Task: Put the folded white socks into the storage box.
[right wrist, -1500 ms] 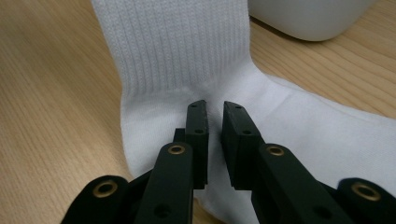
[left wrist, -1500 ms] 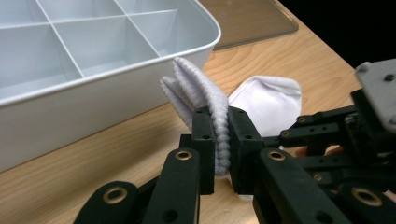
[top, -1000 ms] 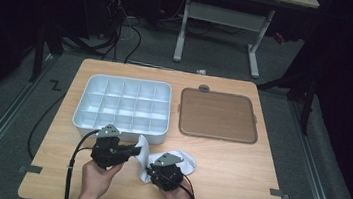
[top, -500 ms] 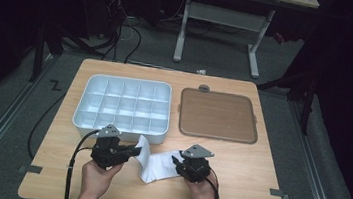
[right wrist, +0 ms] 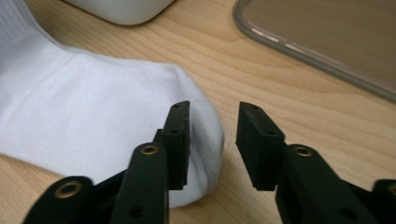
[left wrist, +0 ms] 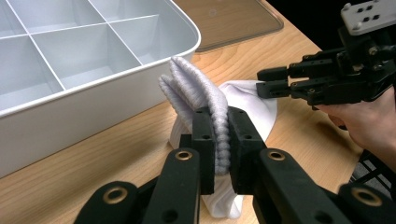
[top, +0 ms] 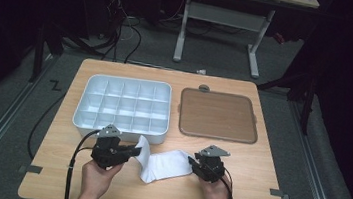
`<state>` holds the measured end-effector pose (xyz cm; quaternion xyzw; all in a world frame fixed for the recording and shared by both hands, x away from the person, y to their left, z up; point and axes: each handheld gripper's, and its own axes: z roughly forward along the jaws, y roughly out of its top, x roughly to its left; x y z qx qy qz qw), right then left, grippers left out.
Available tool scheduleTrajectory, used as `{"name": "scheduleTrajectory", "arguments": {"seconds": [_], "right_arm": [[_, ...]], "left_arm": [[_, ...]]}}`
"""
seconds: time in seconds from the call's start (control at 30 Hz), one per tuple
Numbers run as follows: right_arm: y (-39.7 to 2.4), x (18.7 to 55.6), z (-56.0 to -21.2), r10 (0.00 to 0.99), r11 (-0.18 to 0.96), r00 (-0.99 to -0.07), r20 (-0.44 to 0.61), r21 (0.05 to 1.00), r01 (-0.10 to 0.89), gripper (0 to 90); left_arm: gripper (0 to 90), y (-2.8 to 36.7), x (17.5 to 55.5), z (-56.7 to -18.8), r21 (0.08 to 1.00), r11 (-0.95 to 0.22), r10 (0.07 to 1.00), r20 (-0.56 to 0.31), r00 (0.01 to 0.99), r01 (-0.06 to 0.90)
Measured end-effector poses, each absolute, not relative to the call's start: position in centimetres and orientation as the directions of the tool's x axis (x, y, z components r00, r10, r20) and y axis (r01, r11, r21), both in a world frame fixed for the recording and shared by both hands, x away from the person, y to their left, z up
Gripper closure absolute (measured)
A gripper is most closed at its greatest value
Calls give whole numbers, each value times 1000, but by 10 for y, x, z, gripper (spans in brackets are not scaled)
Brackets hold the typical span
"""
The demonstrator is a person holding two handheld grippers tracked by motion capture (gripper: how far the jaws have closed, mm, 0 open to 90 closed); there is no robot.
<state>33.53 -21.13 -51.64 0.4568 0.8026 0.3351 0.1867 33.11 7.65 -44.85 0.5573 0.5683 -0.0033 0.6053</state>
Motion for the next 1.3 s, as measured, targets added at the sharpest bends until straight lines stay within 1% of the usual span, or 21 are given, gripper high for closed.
{"name": "scheduleTrajectory", "arguments": {"seconds": [0.1, 0.2, 0.37, 0.73, 0.87, 0.97, 1.3], "right_arm": [[-211, 334, -519, 850, 358, -525, 30, 699, 619, 804], [-208, 328, -519, 842, 354, -537, 50, 699, 622, 831], [-202, 318, -521, 839, 330, -538, 84, 708, 625, 838], [-182, 310, -525, 830, 324, -549, 94, 721, 613, 832], [-179, 309, -527, 831, 334, -551, 78, 723, 605, 830], [-179, 308, -528, 830, 338, -553, 71, 724, 601, 829], [-178, 308, -529, 827, 346, -559, 62, 727, 592, 829]], "left_arm": [[831, 77, 331, -447, 664, 384, 622, -700, 351, 642], [831, 77, 331, -447, 661, 391, 620, -704, 347, 640], [831, 76, 331, -448, 667, 379, 624, -696, 355, 641], [831, 65, 329, -449, 678, 346, 632, -679, 373, 649], [831, 56, 329, -451, 682, 327, 634, -672, 383, 654], [831, 43, 329, -456, 689, 292, 640, -656, 399, 664], [831, 13, 330, -463, 686, 247, 631, -650, 424, 684]]}}
